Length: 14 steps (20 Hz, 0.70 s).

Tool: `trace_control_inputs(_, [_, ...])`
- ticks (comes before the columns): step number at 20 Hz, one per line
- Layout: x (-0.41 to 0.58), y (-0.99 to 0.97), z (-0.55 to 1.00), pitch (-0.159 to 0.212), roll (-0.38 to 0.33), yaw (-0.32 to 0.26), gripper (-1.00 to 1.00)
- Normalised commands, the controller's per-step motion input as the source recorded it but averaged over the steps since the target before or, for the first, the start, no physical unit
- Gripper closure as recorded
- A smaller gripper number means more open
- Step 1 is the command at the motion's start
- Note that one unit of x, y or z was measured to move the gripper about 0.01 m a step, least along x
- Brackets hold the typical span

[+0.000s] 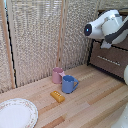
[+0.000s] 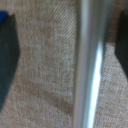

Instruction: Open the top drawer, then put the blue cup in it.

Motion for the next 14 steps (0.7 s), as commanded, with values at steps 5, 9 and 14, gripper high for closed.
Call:
trace_control_inputs(5, [0.000,-0.20,0.00,0.011,0.021,0.022,1.00])
trace_control_inputs(9, [0.074,0.20,-0.15,-0.027,0.039,0.055,1.00])
trace_control_inputs(14, [0.163,0.85,-0.29,-0.124,0.011,0.022,1.00])
